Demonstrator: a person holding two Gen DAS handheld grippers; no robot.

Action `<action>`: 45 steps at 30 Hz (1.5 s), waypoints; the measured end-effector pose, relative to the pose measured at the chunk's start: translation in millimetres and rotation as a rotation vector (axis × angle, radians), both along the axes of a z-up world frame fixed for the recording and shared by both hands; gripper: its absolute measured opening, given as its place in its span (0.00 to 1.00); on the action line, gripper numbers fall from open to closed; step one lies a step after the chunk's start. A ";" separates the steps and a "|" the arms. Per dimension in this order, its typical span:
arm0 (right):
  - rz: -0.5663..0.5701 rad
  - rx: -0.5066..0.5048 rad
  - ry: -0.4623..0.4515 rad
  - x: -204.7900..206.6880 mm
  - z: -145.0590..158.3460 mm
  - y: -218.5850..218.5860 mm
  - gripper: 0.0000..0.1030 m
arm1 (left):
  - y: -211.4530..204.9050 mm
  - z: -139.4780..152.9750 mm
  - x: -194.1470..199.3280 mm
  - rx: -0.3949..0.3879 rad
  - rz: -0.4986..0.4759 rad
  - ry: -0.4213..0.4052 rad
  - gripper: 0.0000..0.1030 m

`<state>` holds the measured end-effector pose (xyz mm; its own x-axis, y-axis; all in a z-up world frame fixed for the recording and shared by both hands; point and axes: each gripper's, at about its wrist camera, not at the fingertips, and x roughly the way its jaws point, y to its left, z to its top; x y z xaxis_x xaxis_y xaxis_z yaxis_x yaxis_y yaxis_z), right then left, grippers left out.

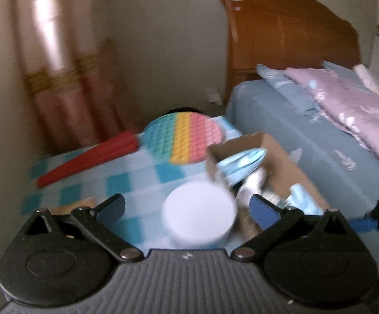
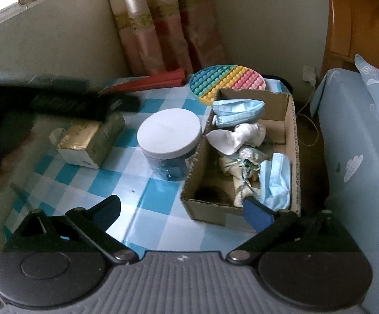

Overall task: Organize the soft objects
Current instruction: 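Move both open tools back over the checked cloth toward the white plush toy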

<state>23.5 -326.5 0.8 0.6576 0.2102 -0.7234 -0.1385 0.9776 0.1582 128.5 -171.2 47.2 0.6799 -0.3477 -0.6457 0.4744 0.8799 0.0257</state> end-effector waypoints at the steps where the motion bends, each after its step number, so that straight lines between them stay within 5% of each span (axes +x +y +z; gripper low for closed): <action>1: -0.001 -0.001 0.000 0.0 0.4 2.7 0.99 | 8.1 -1.3 -7.0 0.005 0.022 -0.001 0.98; 18: 0.091 -0.058 0.028 2.1 -3.0 70.3 1.00 | 134.2 -45.3 -91.5 0.050 0.328 -0.014 0.98; 38: 0.353 -0.148 0.023 73.0 -6.0 158.2 1.00 | 194.5 -81.9 -87.3 0.065 0.405 0.054 0.98; 45: 0.515 -0.182 -0.049 104.3 2.1 190.7 1.00 | 200.5 -89.1 -84.1 0.069 0.385 0.082 0.98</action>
<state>127.8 -135.8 2.9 0.5368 0.3877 -0.7494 -0.6090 0.7927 -0.0261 44.5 29.3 -41.9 0.6971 -0.0310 -0.7163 0.1131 0.9913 0.0671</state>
